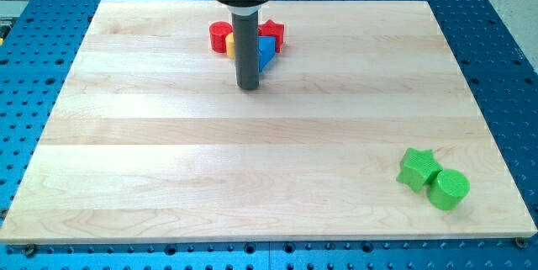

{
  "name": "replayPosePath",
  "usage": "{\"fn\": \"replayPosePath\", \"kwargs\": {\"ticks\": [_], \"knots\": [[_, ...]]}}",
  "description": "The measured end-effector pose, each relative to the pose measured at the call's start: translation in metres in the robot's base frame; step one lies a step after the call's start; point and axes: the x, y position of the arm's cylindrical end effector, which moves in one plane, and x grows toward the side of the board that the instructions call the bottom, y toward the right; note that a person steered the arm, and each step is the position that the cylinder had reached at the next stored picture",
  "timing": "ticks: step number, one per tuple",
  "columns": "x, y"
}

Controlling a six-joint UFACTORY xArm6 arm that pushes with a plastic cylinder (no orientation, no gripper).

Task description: Separate the green blocks from each other

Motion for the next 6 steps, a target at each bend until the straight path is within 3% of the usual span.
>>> {"fn": "replayPosePath", "kwargs": {"ticks": [1,3,4,5,6], "knots": [[0.04,0.025],[0.069,0.262],[0.161,0.337],[0.208,0.325],[0.179,0.24]]}}
